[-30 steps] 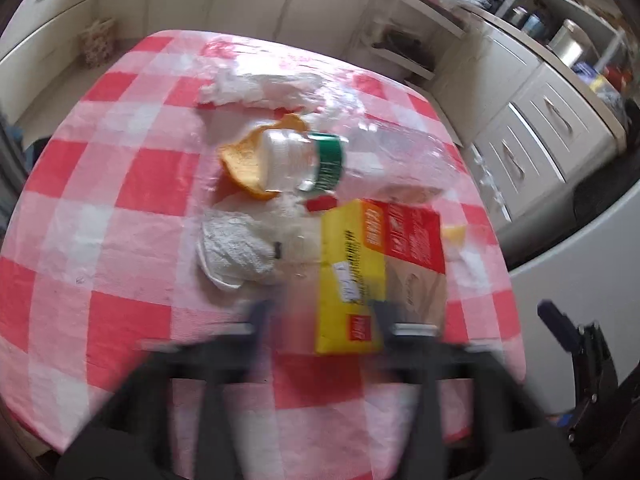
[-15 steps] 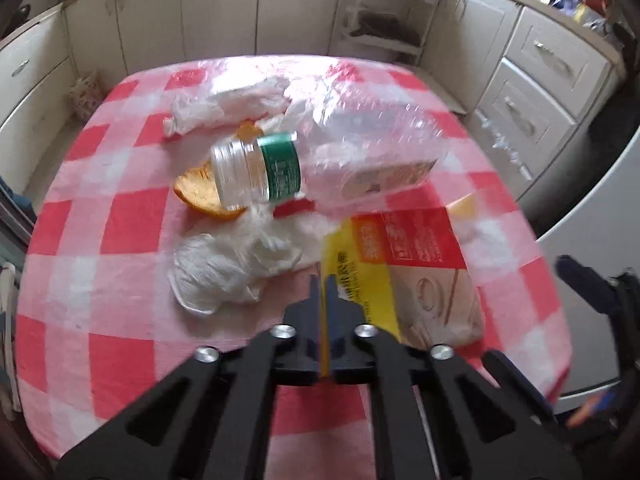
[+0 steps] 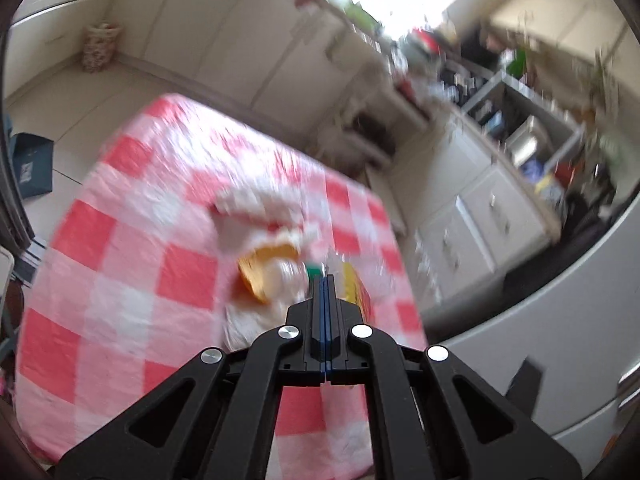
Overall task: Collect trash
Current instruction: 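Grasp the yellow bread bag with the left gripper while the right grasps a tissue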
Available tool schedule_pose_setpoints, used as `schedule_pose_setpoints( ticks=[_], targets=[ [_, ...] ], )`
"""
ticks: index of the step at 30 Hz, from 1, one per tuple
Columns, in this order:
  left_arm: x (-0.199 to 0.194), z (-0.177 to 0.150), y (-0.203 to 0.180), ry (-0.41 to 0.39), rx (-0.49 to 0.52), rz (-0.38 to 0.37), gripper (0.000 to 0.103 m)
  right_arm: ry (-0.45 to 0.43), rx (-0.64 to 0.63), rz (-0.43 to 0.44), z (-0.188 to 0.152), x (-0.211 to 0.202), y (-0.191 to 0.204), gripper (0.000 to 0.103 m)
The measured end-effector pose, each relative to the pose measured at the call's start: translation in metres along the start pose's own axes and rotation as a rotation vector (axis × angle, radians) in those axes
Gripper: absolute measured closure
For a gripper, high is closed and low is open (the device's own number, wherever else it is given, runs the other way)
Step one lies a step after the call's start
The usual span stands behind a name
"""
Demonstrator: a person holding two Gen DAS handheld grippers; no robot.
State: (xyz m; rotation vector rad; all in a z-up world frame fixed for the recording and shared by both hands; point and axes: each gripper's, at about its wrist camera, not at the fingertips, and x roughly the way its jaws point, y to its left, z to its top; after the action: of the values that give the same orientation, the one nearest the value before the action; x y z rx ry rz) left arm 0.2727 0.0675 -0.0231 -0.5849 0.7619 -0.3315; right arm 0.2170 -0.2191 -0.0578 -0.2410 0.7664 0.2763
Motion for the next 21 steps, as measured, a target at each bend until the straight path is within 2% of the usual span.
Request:
schedule_pose_setpoints(
  ticks=[4, 9, 17, 19, 20, 21],
  targets=[
    [-0.018, 0.011, 0.013, -0.113, -0.073, -0.011, 0.103, -0.022, -0.016, 0.055, 0.011, 0.005, 0.02, 0.028],
    [-0.04, 0.016, 0.027, -0.191, -0.129, -0.007, 0.103, -0.038, -0.03, 0.13, 0.029, 0.019, 0.049, 0.027],
    [-0.041, 0.017, 0.035, -0.184, -0.135, -0.029, 0.103, -0.007, 0.052, 0.227, 0.052, 0.05, 0.065, 0.027],
    [-0.041, 0.017, 0.037, -0.178, -0.135, -0.036, 0.103, 0.005, 0.051, 0.226, 0.054, 0.056, 0.072, 0.027],
    [-0.042, 0.017, 0.037, -0.174, -0.135, -0.038, 0.103, 0.02, 0.049, 0.219, 0.056, 0.061, 0.072, 0.029],
    [-0.042, 0.016, 0.038, -0.169, -0.136, -0.042, 0.103, 0.049, 0.052, 0.219, 0.057, 0.067, 0.074, 0.043]
  ],
)
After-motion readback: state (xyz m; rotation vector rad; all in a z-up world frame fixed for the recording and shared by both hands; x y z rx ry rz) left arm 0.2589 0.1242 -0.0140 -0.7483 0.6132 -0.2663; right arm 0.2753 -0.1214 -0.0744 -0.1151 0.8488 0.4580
